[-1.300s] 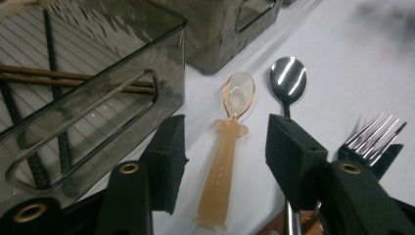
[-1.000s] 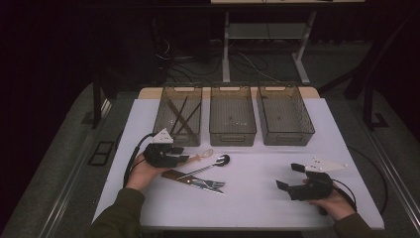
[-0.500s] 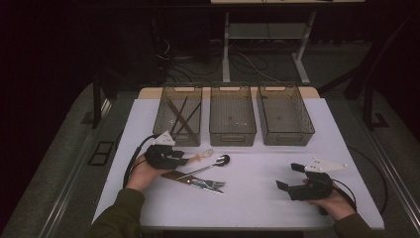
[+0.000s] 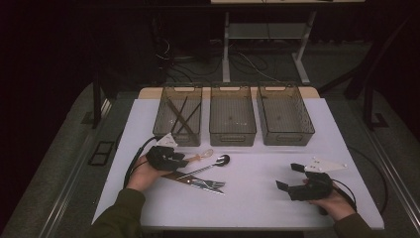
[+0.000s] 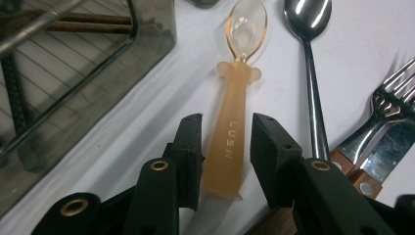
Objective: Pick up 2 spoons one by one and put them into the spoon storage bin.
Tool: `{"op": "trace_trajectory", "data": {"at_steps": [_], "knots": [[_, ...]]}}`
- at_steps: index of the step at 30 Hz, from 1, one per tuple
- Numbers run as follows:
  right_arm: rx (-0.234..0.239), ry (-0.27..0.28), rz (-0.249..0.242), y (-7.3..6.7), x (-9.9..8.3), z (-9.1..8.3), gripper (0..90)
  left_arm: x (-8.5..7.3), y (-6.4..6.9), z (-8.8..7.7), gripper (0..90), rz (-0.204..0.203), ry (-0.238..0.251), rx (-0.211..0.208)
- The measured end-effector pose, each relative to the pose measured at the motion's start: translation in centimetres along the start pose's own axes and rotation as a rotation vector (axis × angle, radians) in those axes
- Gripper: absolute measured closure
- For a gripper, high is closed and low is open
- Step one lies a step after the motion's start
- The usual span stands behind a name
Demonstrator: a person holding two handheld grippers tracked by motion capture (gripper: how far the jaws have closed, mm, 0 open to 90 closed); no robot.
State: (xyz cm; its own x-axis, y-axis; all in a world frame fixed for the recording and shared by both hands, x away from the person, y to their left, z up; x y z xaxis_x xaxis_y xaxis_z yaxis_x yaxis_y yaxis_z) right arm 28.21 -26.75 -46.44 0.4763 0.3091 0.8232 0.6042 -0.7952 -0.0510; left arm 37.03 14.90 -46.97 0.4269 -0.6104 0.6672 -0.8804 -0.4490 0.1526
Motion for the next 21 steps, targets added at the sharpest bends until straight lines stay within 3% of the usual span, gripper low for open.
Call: {"op": "trace_trajectory", "data": {"at_steps": [8, 21], "knots": [[0.004, 0.000, -0.002, -0.03, -0.01, 0.02, 11.8, -0.12, -0.03, 0.26, 68.2, 0.036, -0.029, 0.017], [0.003, -0.004, -0.007, -0.11, -0.05, 0.12, 11.8, -0.15, 0.16, 0.29, 73.0, 0.047, -0.038, 0.015]]}}
Point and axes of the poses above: each handheld gripper's, and its own axes: z roughly forward along the jaws, x roughly out of its top, y roughly to its right, the point moved 4 cm from there along z, roughly forward along the jaws, and after that the axes turned 7 degrees about -x, right-handed, at the moved point
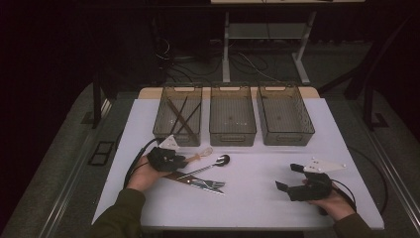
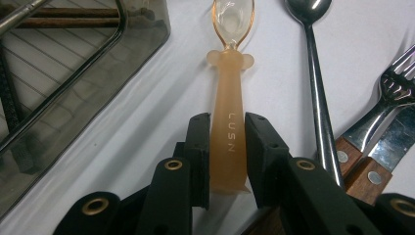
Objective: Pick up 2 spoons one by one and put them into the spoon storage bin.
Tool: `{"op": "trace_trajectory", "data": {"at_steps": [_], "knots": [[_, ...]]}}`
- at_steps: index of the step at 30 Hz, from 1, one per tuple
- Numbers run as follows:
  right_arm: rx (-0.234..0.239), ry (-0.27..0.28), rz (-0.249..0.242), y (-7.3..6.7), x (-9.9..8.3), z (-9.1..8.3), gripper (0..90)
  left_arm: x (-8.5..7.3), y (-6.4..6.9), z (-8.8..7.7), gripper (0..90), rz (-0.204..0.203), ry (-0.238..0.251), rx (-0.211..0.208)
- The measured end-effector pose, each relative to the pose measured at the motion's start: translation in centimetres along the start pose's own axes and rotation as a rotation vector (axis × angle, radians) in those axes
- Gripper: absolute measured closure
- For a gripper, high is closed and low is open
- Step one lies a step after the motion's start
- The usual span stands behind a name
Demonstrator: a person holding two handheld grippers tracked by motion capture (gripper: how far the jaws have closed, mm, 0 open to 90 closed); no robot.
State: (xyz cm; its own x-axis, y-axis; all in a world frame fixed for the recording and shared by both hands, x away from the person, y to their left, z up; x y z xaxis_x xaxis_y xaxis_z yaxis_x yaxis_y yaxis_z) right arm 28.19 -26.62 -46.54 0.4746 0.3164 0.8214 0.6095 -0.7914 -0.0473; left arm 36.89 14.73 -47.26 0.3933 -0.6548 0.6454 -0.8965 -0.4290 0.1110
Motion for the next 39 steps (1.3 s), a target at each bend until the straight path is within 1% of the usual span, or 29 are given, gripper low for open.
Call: {"op": "trace_trajectory", "data": {"at_steps": [6, 11, 16, 19, 21, 25, 27, 32, 33, 35, 36, 37, 39], "knots": [[0.000, 0.000, -0.001, 0.0, 0.0, 0.0, 11.9, 0.0, 0.1, 0.0, 73.9, 0.018, 0.000, 0.001], [0.003, -0.004, 0.001, -0.1, 0.0, 0.1, 11.9, 0.0, 0.0, 0.0, 73.9, 0.019, 0.000, 0.000], [0.014, -0.012, -0.011, -0.5, -0.1, 0.4, 11.8, 0.0, 0.1, -0.1, 74.0, 0.019, -0.001, 0.003], [0.012, -0.012, -0.017, -0.7, -0.1, 0.6, 11.8, 0.0, 0.1, -0.2, 74.0, 0.017, 0.001, 0.005], [0.014, -0.015, -0.016, -0.9, -0.1, 0.7, 11.8, 0.0, 0.2, -0.3, 73.9, 0.014, 0.011, 0.005], [0.022, -0.020, -0.029, -1.3, 0.0, 0.9, 11.8, 0.1, 0.3, -0.6, 74.0, 0.015, 0.020, 0.006], [0.020, -0.024, -0.040, -1.3, -0.1, 1.0, 11.8, 0.2, 0.4, -0.7, 74.0, 0.022, 0.024, 0.006], [0.017, -0.021, -0.030, -1.2, 0.0, 0.9, 11.8, 0.4, 0.6, -1.1, 73.9, 0.029, 0.039, 0.006], [0.015, -0.019, -0.031, -1.2, 0.0, 0.9, 11.9, 0.4, 0.7, -1.1, 74.0, 0.025, 0.047, 0.006], [0.015, -0.020, -0.033, -1.2, 0.0, 0.9, 11.8, 0.5, 0.9, -1.2, 73.9, 0.020, 0.050, 0.003], [0.016, -0.020, -0.033, -1.2, 0.0, 0.9, 11.8, 0.6, 0.9, -1.3, 73.9, 0.028, 0.052, 0.003], [0.016, -0.019, -0.035, -1.2, 0.0, 0.9, 11.8, 0.7, 1.1, -1.3, 73.9, 0.021, 0.062, 0.003], [0.015, -0.021, -0.035, -1.2, 0.0, 0.9, 11.9, 0.9, 1.3, -1.4, 73.9, 0.027, 0.057, 0.002]]}}
Point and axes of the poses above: each handheld gripper's, and its own axes: z roughly forward along the jaws, x roughly out of its top, y roughly to its right, the point moved 4 cm from there along z, roughly forward along the jaws, and after that the axes turned 7 degrees about -x, right-handed, at the moved point
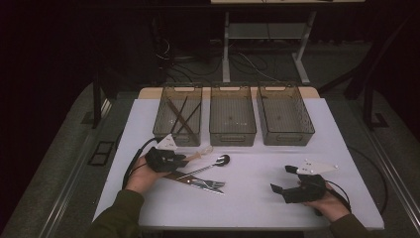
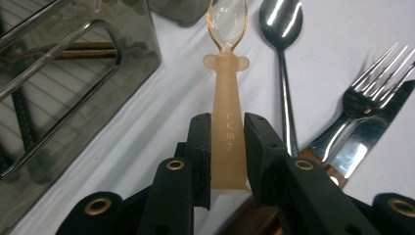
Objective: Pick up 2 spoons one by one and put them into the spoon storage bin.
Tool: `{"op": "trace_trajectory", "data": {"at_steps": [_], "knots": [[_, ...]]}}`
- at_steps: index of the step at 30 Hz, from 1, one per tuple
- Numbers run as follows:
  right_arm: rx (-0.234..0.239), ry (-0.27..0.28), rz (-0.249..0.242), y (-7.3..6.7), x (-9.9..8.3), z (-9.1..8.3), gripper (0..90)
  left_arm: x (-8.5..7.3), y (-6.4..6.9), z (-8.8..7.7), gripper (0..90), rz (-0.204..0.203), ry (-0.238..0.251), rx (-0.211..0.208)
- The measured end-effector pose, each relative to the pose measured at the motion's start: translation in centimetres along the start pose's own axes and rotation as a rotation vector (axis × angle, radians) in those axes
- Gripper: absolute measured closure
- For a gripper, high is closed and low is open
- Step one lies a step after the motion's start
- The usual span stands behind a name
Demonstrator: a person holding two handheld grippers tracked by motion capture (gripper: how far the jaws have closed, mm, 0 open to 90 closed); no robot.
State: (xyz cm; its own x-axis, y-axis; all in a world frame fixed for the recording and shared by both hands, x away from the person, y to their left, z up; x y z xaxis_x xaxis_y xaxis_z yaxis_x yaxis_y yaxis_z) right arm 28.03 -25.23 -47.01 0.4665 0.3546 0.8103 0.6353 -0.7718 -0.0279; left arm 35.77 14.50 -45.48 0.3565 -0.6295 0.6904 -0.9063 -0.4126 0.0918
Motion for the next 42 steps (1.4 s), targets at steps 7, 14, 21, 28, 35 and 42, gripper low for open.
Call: {"op": "trace_trajectory", "data": {"at_steps": [7, 14, 21, 28, 35, 42], "knots": [[-0.003, 0.002, -0.001, 0.0, 0.0, -0.1, 11.9, 0.5, 0.7, -0.1, 73.9, -0.002, 0.001, -0.008], [-0.004, 0.003, -0.001, 0.1, 0.1, -0.1, 11.9, 1.3, 1.6, -0.2, 73.9, -0.012, 0.023, -0.021], [-0.004, 0.004, -0.002, 0.1, 0.1, -0.1, 11.9, 2.1, 2.2, -0.1, 73.9, -0.016, 0.031, -0.019], [-0.005, 0.005, 0.001, 0.1, 0.1, -0.1, 11.8, 3.0, 2.8, -0.1, 73.8, -0.009, 0.050, -0.025], [-0.005, 0.004, 0.001, 0.1, 0.1, -0.1, 11.8, 4.3, 3.3, 0.2, 73.9, -0.009, 0.061, -0.016], [-0.004, 0.004, 0.002, 0.1, 0.1, -0.1, 11.8, 5.7, 3.8, 0.6, 73.8, -0.006, 0.078, -0.016]]}}
Point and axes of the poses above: each handheld gripper's, and its own axes: z roughly forward along the jaws, x roughly out of its top, y roughly to its right, the point moved 4 cm from there along z, roughly forward along the jaws, and after that the axes turned 7 degrees about -x, right-handed, at the moved point
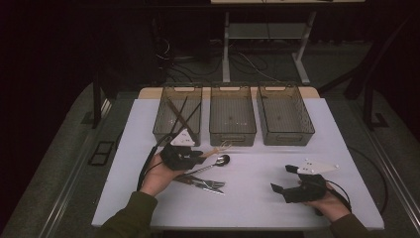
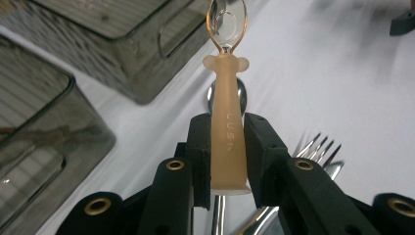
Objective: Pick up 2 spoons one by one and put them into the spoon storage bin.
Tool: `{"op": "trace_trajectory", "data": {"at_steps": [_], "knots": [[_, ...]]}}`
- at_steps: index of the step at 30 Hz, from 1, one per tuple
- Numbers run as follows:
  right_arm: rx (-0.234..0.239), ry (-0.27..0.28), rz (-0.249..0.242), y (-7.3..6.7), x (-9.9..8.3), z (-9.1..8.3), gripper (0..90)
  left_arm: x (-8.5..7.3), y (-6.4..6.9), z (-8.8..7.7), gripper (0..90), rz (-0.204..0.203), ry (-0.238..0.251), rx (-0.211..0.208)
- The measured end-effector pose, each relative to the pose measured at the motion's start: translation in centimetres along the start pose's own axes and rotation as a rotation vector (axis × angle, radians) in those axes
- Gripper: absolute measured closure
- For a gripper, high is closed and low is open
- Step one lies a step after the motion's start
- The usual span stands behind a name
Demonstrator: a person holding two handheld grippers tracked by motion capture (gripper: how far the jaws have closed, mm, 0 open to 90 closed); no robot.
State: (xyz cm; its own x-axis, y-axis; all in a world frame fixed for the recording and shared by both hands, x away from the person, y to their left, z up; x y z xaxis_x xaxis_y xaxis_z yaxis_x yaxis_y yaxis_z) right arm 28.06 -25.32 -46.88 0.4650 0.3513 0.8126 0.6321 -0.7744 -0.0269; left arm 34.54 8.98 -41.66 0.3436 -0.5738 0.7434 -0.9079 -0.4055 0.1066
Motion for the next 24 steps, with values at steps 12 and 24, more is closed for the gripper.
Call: {"op": "trace_trajectory", "data": {"at_steps": [12, 24], "knots": [[0.002, 0.003, 0.004, 0.1, 0.0, 0.0, 11.8, 2.5, 0.0, 1.1, 73.8, 0.016, 0.024, -0.003], [0.004, 0.004, 0.015, 0.0, 0.0, -0.1, 11.9, 4.9, -1.1, 2.4, 73.8, 0.021, 0.030, 0.013]]}}
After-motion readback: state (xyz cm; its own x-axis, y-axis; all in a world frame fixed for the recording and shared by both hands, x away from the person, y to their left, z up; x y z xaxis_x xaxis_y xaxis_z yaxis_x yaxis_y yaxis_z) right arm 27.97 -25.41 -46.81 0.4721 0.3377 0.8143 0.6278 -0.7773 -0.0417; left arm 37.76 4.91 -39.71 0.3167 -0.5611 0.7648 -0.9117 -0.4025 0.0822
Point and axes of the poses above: each handheld gripper's, and its own axes: z roughly forward along the jaws, x roughly out of its top, y roughly to its right, the point moved 4 cm from there along z, roughly forward along the jaws, and after that the axes turned 7 degrees about -x, right-handed, at the moved point
